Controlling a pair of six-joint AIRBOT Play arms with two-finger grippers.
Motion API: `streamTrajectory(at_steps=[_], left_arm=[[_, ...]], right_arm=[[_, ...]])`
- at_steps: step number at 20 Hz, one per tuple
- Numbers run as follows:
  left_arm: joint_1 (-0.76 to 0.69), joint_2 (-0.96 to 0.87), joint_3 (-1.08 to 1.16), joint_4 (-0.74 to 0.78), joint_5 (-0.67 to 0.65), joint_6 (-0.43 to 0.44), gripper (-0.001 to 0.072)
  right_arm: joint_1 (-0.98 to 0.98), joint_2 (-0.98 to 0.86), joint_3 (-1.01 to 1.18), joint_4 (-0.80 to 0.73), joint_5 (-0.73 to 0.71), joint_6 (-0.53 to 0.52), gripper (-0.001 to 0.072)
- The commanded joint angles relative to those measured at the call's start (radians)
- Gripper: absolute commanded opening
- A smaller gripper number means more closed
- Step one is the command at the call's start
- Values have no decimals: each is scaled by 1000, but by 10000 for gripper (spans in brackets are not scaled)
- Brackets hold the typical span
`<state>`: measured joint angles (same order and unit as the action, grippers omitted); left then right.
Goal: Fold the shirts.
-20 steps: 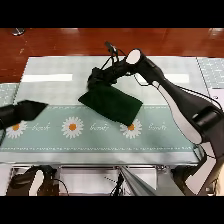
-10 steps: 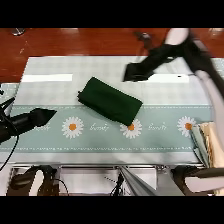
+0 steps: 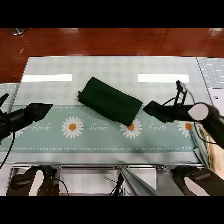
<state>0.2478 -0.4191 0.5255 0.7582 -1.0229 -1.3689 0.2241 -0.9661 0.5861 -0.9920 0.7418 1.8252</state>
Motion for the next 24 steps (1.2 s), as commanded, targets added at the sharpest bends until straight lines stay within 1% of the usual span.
streamTrajectory(at_steps=[1,2,3,6,8,10,11,12,13,15,17,19,21,24], left_arm=[[1,-11,-1,1,14,26,39],[1,-18,-2,0,9,26,39],[1,-24,-2,0,4,25,39],[1,-35,-2,0,-22,25,39],[1,-37,-2,0,-28,25,39],[1,-37,-2,0,-33,25,39],[1,-37,-2,0,-36,25,39],[1,-37,-2,0,-35,21,39],[1,-37,-2,0,-35,22,39],[1,-37,-2,0,-35,22,39],[1,-37,-2,0,-36,22,39],[1,-37,-2,0,-43,22,39],[1,-37,-2,0,-55,22,39],[1,-37,-2,0,-60,22,39]], right_arm=[[22,-107,-79,317,-122,-212,625],[22,-163,-47,366,-119,-278,625],[22,-222,-7,394,-104,-322,625],[23,-380,103,412,-8,-346,625],[23,-455,163,414,27,-369,624],[23,-499,204,414,43,-372,590],[23,-513,217,414,53,-377,426],[23,-521,230,415,64,-401,237],[23,-524,246,415,84,-454,33],[22,-524,315,404,154,-505,33],[22,-523,460,322,240,-497,33],[22,-524,664,220,341,-447,33],[17,-524,868,159,435,-436,32],[-28,-524,1139,56,550,-347,32]])
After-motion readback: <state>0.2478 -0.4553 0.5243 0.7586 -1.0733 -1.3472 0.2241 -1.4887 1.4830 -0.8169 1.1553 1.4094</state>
